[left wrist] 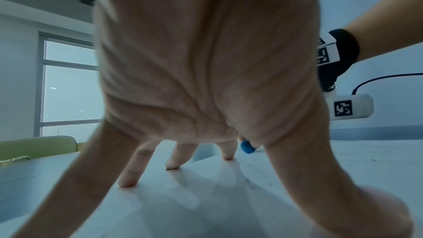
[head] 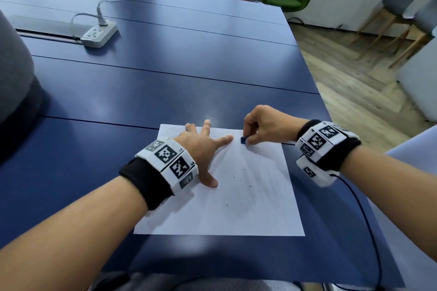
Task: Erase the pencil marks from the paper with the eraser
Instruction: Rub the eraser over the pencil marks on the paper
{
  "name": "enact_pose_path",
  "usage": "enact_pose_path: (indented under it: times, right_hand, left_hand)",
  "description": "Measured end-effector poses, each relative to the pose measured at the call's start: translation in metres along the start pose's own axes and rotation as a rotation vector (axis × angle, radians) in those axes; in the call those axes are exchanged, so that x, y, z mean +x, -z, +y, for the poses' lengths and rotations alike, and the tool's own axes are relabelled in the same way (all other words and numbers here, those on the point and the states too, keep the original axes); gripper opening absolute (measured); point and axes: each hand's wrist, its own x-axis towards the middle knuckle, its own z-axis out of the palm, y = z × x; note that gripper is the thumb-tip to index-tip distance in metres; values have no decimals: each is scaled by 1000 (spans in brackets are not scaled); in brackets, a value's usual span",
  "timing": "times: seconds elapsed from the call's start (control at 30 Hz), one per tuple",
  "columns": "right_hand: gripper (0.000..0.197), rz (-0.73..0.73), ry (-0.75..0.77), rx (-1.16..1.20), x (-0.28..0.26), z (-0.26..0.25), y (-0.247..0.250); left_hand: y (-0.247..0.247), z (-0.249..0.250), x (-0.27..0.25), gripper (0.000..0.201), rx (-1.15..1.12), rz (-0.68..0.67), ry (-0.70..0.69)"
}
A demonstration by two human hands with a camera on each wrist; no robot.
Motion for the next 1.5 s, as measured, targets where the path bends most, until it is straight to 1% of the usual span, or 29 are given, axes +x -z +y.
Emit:
enact_pose_path:
  times: [0.03,0.07,0.1,0.2,0.23,0.33,0.37,0.4,0.5,0.53,0.57,0.7,0.73,0.77,0.87,0.9,0.93,1.0,1.03,1.07,1.1,1.17,1.2,1.23,1.33,1.37,1.4,1.47,1.5]
  right_hand:
    - [8,46,5,20,-1,1,-1]
    - [9,49,10,33,-5,0,-3]
    - [9,-1,17,33,-10,-1,-5]
    - [10,-287,30,-36,-22,-10,-8]
    - [10,-296,33,-52,-21,-11,-7]
    - [7,-83,41,-2,-13,-8,-5]
    - [7,-47,47,29,-14,-9,-8]
    - [8,-56,61,47,-18,-11,-10]
    - [8,-271,85,7,-33,-20,-19]
    - [9,-312,80,-17,-33,-23,-18]
    - [10,-288,75,-25,-28,-24,-16]
    - [9,36,79,17,-6,-19,-15]
    - [10,45,85,26,-8,-19,-17]
    - [11,0,89,30,-14,-20,-20]
    - [14,-293,95,-31,-34,-28,-23]
    - [14,-317,88,-55,-34,-27,-22]
    - [13,-268,76,-58,-32,-24,-20]
    - [10,-99,45,1,-28,-17,-17]
    - [10,-55,34,32,-29,-15,-18]
    - [10,-72,31,43,-34,-15,-20]
    - [11,-142,39,40,-41,-17,-23]
    - [10,-347,59,18,-53,-24,-27]
    - [9,-384,62,10,-54,-26,-27]
    - [9,-351,50,14,-51,-23,-25]
    - [8,-126,1,65,-40,-17,-20]
    - [10,-115,-1,86,-42,-17,-21]
    - [15,-159,13,99,-46,-19,-23]
    - [24,-359,33,94,-56,-28,-26]
    - [24,-419,35,77,-58,-30,-26]
  left_hand:
    - [0,0,0,121,2,1,2]
    - [0,0,0,121,4,0,4]
    - [0,1,0,122,4,-3,6]
    - [0,1,0,122,-3,-12,8]
    - [0,0,0,122,-2,-13,7]
    - [0,0,0,122,-1,-9,0]
    - [0,0,0,122,0,-7,0]
    - [0,0,0,122,2,-6,1]
    - [1,0,0,122,5,-13,5]
    - [1,0,0,122,5,-11,5]
    - [1,0,0,122,5,-9,2]
    - [0,0,-1,121,15,3,-4]
    - [0,0,-1,121,17,1,-3]
    - [0,1,-1,121,16,-2,-1]
    - [0,0,0,122,14,-8,5]
    - [0,1,0,122,14,-10,6]
    - [0,1,0,122,15,-9,6]
    - [0,1,0,122,15,-9,7]
    - [0,1,0,122,14,-9,7]
    - [0,1,0,122,13,-9,7]
    - [1,2,0,123,15,-8,9]
    - [2,2,-1,122,20,-5,13]
    - [1,2,-1,122,22,-3,12]
    - [2,3,-1,122,24,0,9]
    - [1,2,-1,121,27,12,5]
    - [1,2,-1,121,29,15,6]
    - [1,2,-2,121,31,17,7]
    - [1,2,-2,121,30,12,13]
    - [1,2,-3,121,28,9,14]
